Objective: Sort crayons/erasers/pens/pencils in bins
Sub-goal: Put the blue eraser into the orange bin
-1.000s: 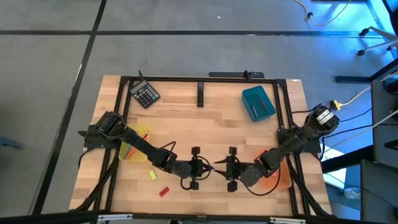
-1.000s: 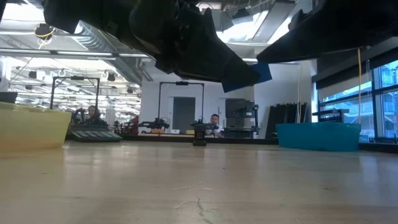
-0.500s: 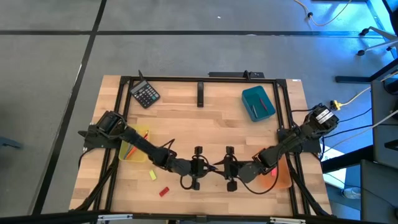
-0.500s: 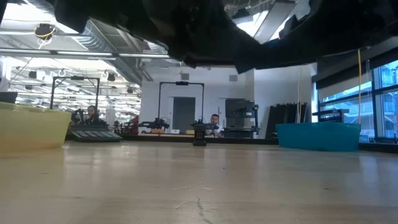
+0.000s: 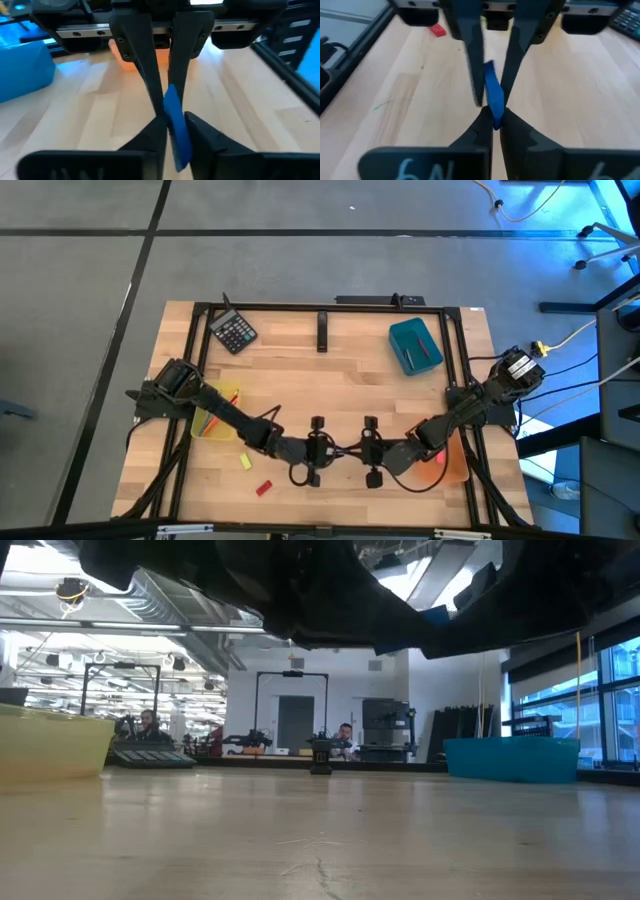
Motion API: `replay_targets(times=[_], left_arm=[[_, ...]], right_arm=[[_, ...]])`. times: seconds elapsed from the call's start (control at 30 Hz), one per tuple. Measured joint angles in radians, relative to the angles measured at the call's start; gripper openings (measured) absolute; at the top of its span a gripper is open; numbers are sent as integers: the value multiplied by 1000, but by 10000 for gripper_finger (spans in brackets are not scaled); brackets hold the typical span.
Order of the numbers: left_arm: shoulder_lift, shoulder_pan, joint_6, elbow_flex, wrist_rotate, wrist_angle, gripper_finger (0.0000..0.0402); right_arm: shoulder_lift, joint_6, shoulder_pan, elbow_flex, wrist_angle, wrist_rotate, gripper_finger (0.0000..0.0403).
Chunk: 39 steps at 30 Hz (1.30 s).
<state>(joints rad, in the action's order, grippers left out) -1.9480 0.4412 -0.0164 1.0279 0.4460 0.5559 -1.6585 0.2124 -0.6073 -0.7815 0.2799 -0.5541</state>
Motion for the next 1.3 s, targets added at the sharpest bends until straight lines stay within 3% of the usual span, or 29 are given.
replay_targets(times=[0.23,0.43,0.67,0.83,1.07,1.3], left_arm=[[9,38,-15,0,195,-81,126],[69,35,-109,1,215,-192,166],[100,47,-330,1,195,-372,169],[96,75,-422,1,192,-469,168],[96,95,-420,1,180,-476,168],[96,91,-419,1,180,-476,168]], right_arm=[[83,129,-27,-2,-208,-9,20],[251,259,-59,-3,-479,0,20],[420,608,-87,-3,-856,224,21],[472,767,-142,-3,-1044,430,23],[477,932,-246,-3,-1091,707,25],[476,962,-314,-62,-1147,810,25]])
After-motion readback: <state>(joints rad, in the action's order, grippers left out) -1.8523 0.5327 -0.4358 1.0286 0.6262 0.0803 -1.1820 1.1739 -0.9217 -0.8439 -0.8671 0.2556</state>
